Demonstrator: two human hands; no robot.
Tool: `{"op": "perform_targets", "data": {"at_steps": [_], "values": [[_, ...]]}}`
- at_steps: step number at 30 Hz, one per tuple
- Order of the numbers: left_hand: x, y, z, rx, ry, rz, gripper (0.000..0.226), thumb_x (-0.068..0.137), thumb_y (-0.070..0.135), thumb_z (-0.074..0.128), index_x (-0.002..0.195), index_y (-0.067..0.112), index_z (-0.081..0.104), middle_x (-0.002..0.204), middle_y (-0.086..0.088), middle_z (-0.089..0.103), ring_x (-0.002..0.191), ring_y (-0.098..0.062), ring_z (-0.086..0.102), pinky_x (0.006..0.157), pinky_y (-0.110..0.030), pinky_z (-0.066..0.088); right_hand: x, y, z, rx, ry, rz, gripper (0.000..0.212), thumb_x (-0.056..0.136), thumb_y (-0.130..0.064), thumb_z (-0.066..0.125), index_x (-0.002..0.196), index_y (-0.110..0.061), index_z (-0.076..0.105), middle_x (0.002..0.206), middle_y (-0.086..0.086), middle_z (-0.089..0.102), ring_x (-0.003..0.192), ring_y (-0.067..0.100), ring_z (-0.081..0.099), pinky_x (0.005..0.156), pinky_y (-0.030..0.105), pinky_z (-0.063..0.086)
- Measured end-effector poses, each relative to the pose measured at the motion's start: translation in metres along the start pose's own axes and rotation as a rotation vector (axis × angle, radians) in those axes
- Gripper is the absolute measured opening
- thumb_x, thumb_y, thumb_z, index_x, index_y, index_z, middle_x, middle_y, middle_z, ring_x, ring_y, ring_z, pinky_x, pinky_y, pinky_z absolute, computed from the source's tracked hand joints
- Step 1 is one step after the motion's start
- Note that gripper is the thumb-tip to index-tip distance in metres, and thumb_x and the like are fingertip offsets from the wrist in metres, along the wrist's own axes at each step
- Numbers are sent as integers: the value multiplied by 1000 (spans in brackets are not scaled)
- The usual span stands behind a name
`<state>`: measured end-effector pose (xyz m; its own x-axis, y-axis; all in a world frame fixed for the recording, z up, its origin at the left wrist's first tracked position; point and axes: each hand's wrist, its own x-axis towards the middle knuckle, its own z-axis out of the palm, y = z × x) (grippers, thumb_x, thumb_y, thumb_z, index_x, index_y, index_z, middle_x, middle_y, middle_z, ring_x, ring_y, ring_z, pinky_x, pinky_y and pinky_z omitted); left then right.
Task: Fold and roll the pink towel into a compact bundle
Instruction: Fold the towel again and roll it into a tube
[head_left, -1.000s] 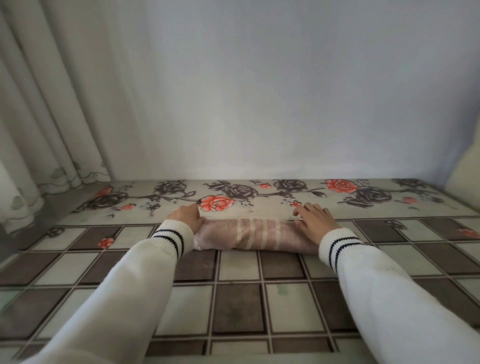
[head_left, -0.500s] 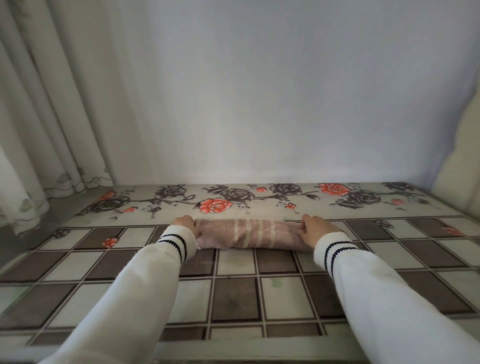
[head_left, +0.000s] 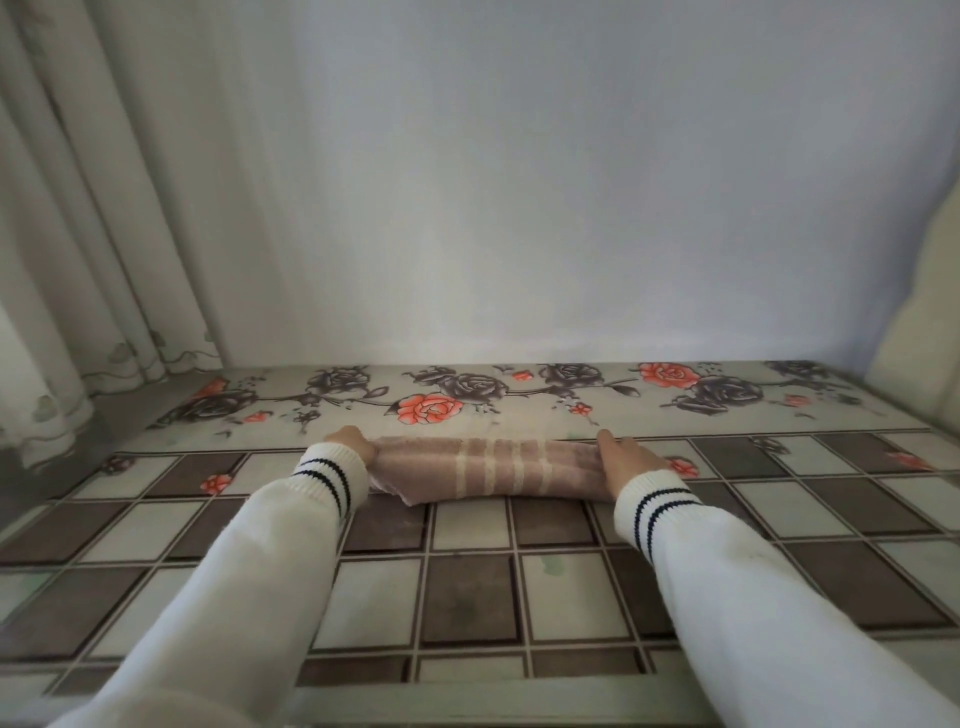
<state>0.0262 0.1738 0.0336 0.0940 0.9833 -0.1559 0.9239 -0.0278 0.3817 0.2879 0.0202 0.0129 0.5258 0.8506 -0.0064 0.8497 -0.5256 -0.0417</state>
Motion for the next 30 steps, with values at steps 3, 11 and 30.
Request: {"op": "perform_targets", "data": {"at_steps": [3, 11, 30], "values": [[-1, -3, 7, 72, 23, 14, 38, 95, 22, 43, 126, 2, 50, 131, -20, 55, 122, -34, 50, 103, -38, 40, 2, 1, 0, -12, -14, -20, 42, 92, -12, 38, 133, -9, 31, 133, 20, 45, 121, 34, 49, 96, 43, 42], [-1, -7, 11, 99, 105, 62, 31, 92, 19, 43, 120, 7, 53, 124, -20, 59, 115, -35, 55, 98, -40, 45, 2, 4, -4, -38, -35, -64, 44, 90, -11, 44, 133, -11, 32, 132, 17, 44, 120, 32, 49, 93, 40, 43], [-6, -10, 10, 118, 54, 73, 42, 93, 30, 45, 125, 2, 47, 130, -20, 55, 120, -34, 52, 101, -39, 43, 12, -22, 18, 36, -169, -248, 52, 97, -44, 20, 147, -31, 14, 159, 1, 8, 147, 19, 8, 119, 41, 6]]}}
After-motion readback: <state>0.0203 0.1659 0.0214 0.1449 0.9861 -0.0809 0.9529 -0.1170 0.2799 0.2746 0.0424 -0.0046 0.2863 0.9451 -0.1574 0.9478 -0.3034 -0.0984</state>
